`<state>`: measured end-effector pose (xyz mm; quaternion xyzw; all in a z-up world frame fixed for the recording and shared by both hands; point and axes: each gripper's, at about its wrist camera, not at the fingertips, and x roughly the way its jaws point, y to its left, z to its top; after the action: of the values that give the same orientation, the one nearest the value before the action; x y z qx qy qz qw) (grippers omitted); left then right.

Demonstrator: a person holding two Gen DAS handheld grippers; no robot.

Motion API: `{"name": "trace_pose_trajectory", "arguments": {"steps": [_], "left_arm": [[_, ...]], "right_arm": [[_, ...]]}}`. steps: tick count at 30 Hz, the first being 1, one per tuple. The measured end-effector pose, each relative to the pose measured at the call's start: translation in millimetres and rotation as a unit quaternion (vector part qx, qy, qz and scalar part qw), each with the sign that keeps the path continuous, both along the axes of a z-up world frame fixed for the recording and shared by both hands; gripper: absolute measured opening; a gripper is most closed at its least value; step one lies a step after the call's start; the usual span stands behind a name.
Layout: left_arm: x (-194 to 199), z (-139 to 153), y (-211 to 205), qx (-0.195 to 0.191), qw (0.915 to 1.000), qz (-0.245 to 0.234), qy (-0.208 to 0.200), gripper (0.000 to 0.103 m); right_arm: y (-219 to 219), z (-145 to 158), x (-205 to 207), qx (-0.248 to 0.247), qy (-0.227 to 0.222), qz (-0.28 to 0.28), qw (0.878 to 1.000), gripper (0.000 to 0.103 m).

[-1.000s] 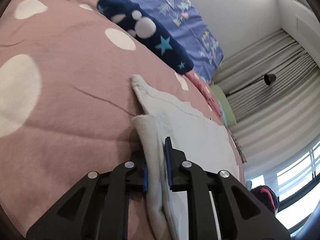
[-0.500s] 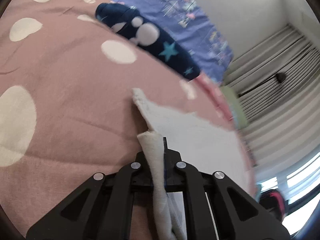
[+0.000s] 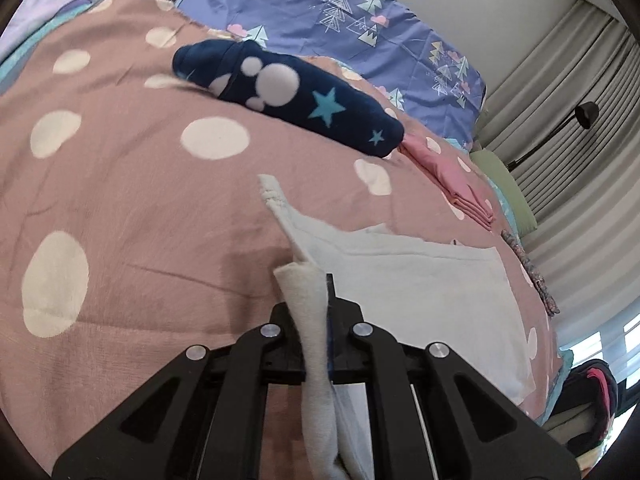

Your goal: Fold small clothes

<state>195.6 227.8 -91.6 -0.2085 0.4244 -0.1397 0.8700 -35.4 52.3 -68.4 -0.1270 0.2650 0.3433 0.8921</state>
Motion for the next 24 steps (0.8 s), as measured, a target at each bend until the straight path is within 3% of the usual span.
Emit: {"name": "trace_pose_trajectory", "arguments": {"steps": [7,14,24], "left_arm": [[2,31,-38,0.029,0.9994,-0.006,-0.014,0.006],[5,63,-105,0.066,0.9964,-0.036,-0.040,0.006],[16,77,-203,0.111,0.9903,-0.067,-0.051,0.006]], "right_arm": [[-44,17,5,0.050,0.009,-0.012,0.999,0.002],[-103,31,11,0.107,0.021,-0.031,0.994,0.002],[-195,38,18,0.186,0.052,-0.076,0.978,0.002]]}}
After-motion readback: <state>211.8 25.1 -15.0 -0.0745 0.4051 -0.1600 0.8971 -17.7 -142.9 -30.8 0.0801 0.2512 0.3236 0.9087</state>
